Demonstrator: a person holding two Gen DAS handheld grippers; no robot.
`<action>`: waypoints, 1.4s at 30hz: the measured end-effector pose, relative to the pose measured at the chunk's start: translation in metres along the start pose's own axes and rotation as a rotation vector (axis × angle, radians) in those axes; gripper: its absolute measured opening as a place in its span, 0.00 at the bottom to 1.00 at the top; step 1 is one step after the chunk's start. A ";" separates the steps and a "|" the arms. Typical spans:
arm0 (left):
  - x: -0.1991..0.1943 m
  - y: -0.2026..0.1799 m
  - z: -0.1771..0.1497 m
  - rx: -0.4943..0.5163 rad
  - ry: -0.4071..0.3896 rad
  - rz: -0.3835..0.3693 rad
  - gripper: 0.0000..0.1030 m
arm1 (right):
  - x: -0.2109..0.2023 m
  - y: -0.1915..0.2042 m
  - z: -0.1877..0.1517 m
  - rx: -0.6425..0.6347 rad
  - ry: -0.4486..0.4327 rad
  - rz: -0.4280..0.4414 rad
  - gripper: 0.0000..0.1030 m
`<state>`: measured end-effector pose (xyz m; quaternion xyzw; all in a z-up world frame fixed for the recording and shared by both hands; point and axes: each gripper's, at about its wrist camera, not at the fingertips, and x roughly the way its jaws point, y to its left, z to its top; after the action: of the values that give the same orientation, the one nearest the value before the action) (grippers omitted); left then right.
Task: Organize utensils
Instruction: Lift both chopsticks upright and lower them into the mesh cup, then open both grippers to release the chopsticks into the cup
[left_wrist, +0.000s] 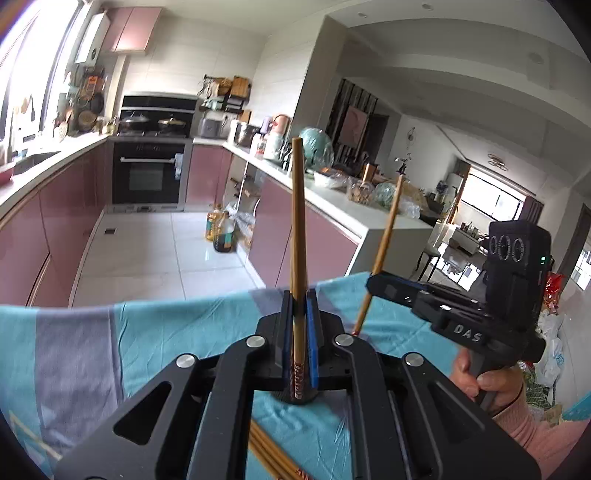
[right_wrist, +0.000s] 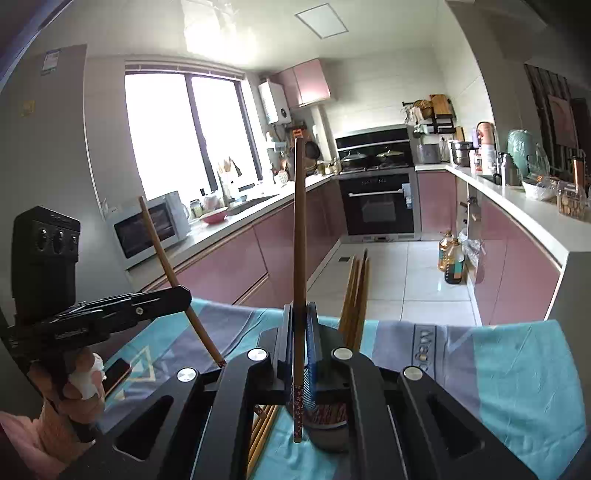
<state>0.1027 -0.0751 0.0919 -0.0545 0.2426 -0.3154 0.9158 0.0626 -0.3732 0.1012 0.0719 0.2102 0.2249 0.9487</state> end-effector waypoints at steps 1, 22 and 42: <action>0.001 -0.002 0.003 0.003 -0.007 -0.001 0.07 | 0.001 -0.001 0.001 0.000 -0.002 -0.001 0.05; 0.066 -0.036 -0.012 0.111 0.145 0.034 0.07 | 0.047 -0.018 -0.019 0.029 0.094 -0.057 0.05; 0.129 -0.003 -0.028 0.065 0.301 0.051 0.08 | 0.067 -0.034 -0.041 0.083 0.203 -0.112 0.08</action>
<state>0.1756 -0.1535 0.0152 0.0292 0.3681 -0.3044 0.8781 0.1128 -0.3712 0.0318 0.0760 0.3180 0.1686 0.9299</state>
